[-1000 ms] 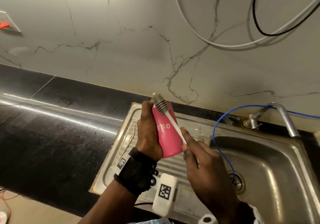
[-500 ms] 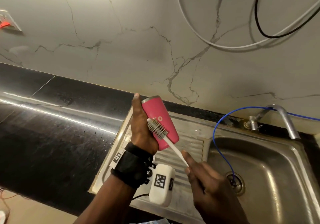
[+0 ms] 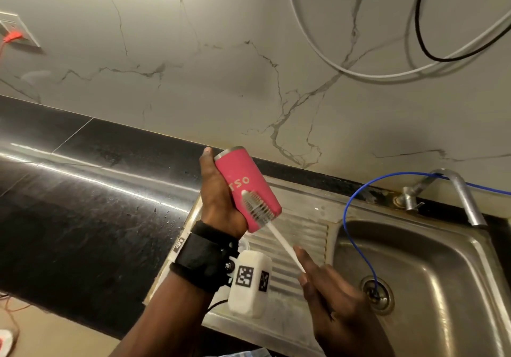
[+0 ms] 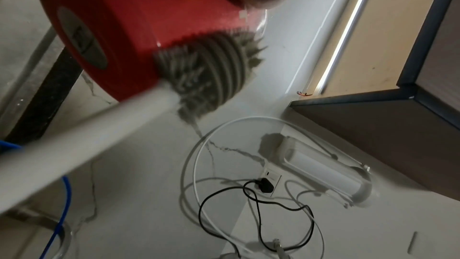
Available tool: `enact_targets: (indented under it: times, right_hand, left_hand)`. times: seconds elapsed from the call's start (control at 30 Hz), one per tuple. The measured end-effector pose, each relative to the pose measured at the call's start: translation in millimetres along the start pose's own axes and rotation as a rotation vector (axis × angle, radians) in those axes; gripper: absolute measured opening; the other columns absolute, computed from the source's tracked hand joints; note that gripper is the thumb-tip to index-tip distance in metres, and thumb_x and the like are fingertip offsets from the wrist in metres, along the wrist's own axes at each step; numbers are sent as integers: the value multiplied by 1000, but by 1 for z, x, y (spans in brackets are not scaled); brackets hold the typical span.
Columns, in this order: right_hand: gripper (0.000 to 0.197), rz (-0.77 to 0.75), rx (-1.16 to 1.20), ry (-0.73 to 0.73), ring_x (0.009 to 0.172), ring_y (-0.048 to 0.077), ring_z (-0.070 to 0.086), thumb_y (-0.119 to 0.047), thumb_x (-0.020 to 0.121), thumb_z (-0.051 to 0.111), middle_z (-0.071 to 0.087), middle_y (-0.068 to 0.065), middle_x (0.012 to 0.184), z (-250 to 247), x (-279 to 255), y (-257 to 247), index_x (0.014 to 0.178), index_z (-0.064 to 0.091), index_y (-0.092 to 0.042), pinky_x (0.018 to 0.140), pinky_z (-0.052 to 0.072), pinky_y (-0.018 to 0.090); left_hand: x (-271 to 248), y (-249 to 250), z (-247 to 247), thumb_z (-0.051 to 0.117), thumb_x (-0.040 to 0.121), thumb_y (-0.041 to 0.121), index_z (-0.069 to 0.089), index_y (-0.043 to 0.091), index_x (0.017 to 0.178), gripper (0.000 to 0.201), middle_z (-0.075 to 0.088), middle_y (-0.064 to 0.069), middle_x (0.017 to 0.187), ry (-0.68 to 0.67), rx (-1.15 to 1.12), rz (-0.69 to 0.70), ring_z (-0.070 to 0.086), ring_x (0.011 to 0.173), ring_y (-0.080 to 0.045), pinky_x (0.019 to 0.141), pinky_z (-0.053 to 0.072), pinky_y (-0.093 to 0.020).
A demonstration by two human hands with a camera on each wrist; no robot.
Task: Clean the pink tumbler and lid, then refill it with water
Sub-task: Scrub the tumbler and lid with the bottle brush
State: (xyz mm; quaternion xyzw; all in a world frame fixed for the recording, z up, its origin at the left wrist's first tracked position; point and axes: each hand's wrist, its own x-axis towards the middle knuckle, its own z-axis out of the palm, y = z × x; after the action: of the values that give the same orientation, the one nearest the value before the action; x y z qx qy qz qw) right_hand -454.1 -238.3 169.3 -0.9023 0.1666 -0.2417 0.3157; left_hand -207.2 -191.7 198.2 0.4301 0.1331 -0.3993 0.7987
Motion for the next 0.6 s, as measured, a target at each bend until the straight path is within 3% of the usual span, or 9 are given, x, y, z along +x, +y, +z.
enact_targets:
  times: [0.07,0.17,0.27,0.4,0.5,0.6]
  right_hand:
    - [49,5,-5,-14,61,-3,47,-30,102,52,47,-18,83,-3,-7,2,150,55,-28,62,40,7]
    - [49,38,-8,-9,62,0,51,-33,102,51,51,-16,82,-5,-3,-1,151,51,-35,59,43,13]
    - [52,99,8,65,69,4,58,-30,102,55,58,-11,84,-2,16,-4,151,48,-44,61,47,22]
    - [58,102,-14,128,91,10,66,-9,99,65,72,3,104,-6,47,-5,151,51,-30,75,58,33]
    - [57,79,-3,101,90,9,68,-10,99,66,73,1,104,-7,44,-2,151,53,-31,76,55,29]
    - [51,92,42,66,74,3,62,-29,102,57,64,-7,87,-3,18,0,151,49,-40,65,47,18]
  left_hand:
    - [2,3,-3,51,89,86,62,16,117,76,65,-4,81,26,-16,6,68,73,-22,72,61,-42]
    - [0,-2,1,51,88,87,63,14,120,80,65,-6,84,19,-10,-4,68,76,-24,73,61,-43]
    - [-7,-22,9,57,81,90,65,9,128,94,67,-15,100,-26,93,1,69,83,-30,78,61,-49]
    - [-15,-54,10,67,76,88,70,10,124,92,69,-15,100,-149,123,-24,69,82,-29,83,58,-46]
    - [-8,-45,6,63,79,88,71,10,124,90,71,-14,100,-113,143,6,70,83,-29,86,58,-48]
    - [-1,-18,3,57,82,88,64,13,121,85,66,-9,91,-81,86,11,67,79,-26,83,59,-48]
